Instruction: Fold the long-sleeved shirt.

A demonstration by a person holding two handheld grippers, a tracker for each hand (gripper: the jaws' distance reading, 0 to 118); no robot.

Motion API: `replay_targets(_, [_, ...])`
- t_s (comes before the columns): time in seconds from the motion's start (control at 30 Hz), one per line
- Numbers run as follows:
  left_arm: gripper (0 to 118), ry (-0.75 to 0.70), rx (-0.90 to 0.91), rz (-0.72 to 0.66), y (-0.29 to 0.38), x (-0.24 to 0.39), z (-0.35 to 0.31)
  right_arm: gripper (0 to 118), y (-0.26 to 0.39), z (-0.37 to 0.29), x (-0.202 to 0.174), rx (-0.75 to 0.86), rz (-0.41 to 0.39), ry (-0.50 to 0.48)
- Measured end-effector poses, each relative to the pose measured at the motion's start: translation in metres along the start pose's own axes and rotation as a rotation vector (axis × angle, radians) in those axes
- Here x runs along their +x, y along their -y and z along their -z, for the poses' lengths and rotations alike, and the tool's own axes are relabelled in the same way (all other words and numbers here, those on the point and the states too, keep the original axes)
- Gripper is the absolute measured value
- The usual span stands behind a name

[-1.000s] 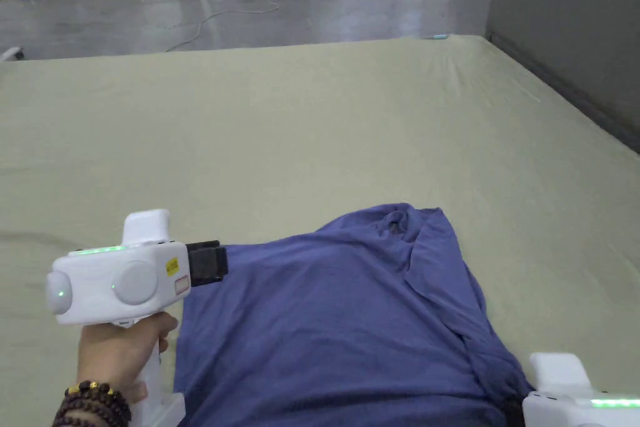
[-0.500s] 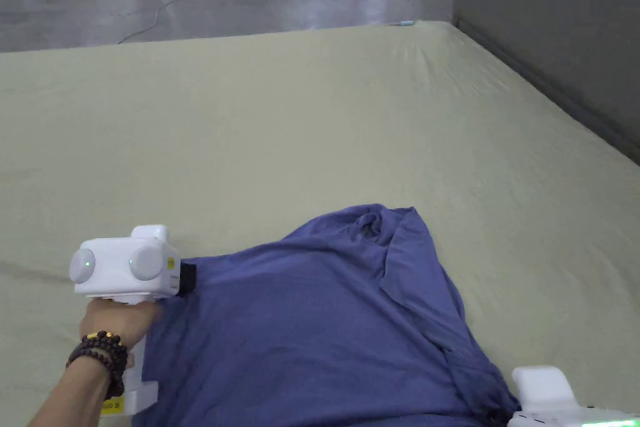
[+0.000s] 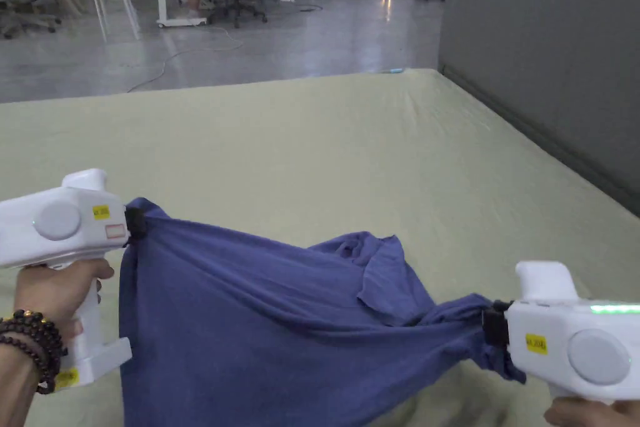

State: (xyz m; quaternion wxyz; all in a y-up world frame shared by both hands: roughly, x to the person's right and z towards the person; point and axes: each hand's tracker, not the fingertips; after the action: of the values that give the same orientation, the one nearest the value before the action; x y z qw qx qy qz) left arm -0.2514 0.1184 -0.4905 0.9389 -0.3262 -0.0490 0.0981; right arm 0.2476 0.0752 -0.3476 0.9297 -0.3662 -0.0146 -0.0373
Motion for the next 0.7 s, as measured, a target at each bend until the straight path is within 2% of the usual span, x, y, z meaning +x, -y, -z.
replay_targets(0.1, [0, -0.01, 0.112, 0.037, -0.046, 0.004, -0.036, 6, -0.067, -0.005, 0.002, 0.114, 0.018, -0.006])
replay_targets(0.23, [0, -0.018, 0.225, 0.007, -0.118, 0.01, -0.082, 6, -0.179, -0.011, -0.004, 0.259, -0.037, 0.012])
replay_targets(0.43, [0, -0.065, 0.365, 0.05, -0.211, 0.031, -0.126, 6, -0.328, -0.022, -0.018, 0.37, -0.032, 0.021])
replay_targets(0.57, [0, -0.055, 0.437, 0.035, -0.254, 0.046, -0.155, 6, -0.39, -0.049, -0.02, 0.426, -0.027, 0.035])
replay_targets(0.7, [0, -0.053, 0.507, 0.038, -0.285, 0.059, -0.175, 6, -0.421, -0.076, -0.021, 0.502, -0.019, 0.05])
